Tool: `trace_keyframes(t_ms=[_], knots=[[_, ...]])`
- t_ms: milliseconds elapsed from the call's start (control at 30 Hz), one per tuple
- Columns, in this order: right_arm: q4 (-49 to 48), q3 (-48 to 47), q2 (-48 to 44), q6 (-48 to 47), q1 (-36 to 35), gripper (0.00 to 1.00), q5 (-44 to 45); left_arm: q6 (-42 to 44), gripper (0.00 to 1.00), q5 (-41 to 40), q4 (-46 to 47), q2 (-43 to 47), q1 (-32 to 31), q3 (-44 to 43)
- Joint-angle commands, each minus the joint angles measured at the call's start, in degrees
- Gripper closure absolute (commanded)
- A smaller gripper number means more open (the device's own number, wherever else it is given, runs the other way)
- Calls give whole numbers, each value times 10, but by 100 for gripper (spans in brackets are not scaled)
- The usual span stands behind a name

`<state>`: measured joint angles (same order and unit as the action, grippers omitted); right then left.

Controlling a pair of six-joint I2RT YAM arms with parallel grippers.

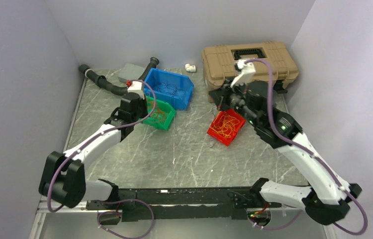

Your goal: Untangle the cables

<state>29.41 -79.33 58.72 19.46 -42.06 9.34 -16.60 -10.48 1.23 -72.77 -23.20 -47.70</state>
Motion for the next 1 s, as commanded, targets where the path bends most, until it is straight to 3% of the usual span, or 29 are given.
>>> trace_keyframes(t_ms=[0,267,533,633,700,767,967], knots=[[-49,-48,64,-5,7,100,-64,-65,100,-68,-20,-54,18,-23],[-112,-185,213,7,50,100,-192,-62,100,5,-123,-204,37,-117],[-127,-389,384,3,99,100,-238,-53,100,42,-136,-221,47,-145],[-203,-395,417,10,113,100,-256,-50,92,57,-140,-209,47,-149],[-260,-387,437,11,118,100,-258,-42,73,83,-133,-194,47,-144],[-299,-389,459,-2,119,100,-254,-38,61,98,-132,-178,47,-138],[-351,-420,524,-11,122,100,-274,-55,46,113,-149,-98,47,-121]])
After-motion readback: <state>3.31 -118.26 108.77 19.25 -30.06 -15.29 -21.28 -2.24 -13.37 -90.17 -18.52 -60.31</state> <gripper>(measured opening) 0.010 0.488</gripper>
